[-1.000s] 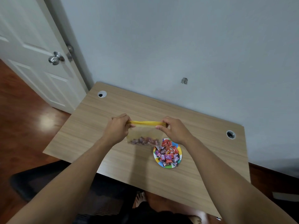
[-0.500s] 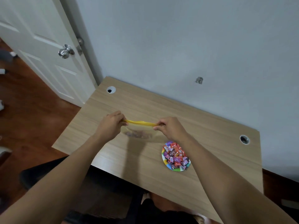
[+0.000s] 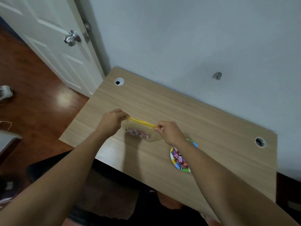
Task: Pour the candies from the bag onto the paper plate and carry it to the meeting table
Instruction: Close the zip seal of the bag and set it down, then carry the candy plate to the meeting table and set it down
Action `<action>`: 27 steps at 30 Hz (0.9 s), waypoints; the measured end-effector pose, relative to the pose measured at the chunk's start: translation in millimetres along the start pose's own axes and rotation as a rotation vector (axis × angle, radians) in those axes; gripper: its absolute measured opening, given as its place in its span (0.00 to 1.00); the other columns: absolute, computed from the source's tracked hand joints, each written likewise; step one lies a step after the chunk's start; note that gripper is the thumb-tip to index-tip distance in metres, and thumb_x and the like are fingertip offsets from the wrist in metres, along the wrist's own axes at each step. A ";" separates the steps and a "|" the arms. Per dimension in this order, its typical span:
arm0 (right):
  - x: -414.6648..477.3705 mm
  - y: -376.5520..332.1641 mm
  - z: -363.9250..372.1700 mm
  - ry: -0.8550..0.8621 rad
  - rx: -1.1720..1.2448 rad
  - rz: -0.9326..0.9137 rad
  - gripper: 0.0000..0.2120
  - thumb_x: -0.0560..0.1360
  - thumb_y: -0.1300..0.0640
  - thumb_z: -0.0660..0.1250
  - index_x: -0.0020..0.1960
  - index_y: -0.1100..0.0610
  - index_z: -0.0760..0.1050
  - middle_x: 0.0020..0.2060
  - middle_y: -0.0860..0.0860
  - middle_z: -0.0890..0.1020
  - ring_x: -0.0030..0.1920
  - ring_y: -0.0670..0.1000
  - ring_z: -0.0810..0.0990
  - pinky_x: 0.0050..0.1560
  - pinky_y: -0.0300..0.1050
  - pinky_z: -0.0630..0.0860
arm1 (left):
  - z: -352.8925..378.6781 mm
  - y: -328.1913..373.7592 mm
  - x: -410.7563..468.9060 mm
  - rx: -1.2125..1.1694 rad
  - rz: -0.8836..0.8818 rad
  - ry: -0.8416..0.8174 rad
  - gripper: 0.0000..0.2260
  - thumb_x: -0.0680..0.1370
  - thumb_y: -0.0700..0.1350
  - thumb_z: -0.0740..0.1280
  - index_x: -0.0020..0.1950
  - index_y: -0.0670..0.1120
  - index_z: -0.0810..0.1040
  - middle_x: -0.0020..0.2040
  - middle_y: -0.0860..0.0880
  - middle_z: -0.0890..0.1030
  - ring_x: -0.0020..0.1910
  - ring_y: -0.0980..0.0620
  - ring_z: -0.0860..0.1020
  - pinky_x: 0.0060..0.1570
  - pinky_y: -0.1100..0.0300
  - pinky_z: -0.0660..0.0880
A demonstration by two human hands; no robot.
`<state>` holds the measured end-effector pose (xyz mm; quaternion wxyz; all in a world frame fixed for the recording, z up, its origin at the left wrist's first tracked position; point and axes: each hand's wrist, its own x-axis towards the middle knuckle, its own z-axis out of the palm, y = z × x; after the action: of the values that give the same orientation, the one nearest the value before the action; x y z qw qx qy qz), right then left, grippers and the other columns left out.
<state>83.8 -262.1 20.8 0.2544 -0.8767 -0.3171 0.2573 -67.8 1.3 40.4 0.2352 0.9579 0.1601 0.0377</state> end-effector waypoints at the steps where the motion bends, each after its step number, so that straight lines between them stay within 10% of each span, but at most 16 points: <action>1: -0.5 1.7 0.5 0.011 0.008 0.002 0.05 0.80 0.52 0.72 0.53 0.49 0.87 0.47 0.48 0.90 0.49 0.54 0.85 0.53 0.50 0.81 | 0.9 0.9 1.3 -0.031 -0.018 0.003 0.11 0.81 0.46 0.66 0.58 0.52 0.87 0.52 0.53 0.85 0.51 0.46 0.85 0.49 0.49 0.81; 11: -29.6 58.3 -45.6 0.106 0.159 0.119 0.15 0.82 0.53 0.72 0.68 0.55 0.85 0.60 0.51 0.89 0.55 0.53 0.89 0.64 0.46 0.81 | 18.3 41.5 15.5 -0.086 -0.035 0.272 0.17 0.82 0.41 0.68 0.70 0.47 0.81 0.61 0.45 0.79 0.59 0.45 0.79 0.62 0.51 0.77; 19: -93.8 158.4 -68.2 0.108 0.177 0.410 0.15 0.83 0.57 0.72 0.67 0.62 0.83 0.61 0.56 0.88 0.59 0.56 0.87 0.60 0.44 0.78 | 79.3 103.1 15.6 -0.341 -0.048 0.007 0.15 0.82 0.38 0.67 0.68 0.47 0.82 0.58 0.48 0.78 0.47 0.53 0.81 0.53 0.66 0.77; 27: -142.9 232.5 -34.9 0.132 0.298 0.639 0.13 0.82 0.55 0.72 0.63 0.58 0.85 0.59 0.54 0.89 0.56 0.58 0.89 0.62 0.49 0.81 | 156.0 140.6 3.0 -0.536 -0.250 -0.290 0.15 0.82 0.45 0.68 0.68 0.42 0.81 0.57 0.43 0.82 0.50 0.52 0.81 0.57 0.49 0.81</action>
<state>108.8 -525.8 -53.6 0.3059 -0.8996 0.0311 0.3102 -1.3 -184.0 -32.8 0.5023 0.8301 0.2258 -0.0876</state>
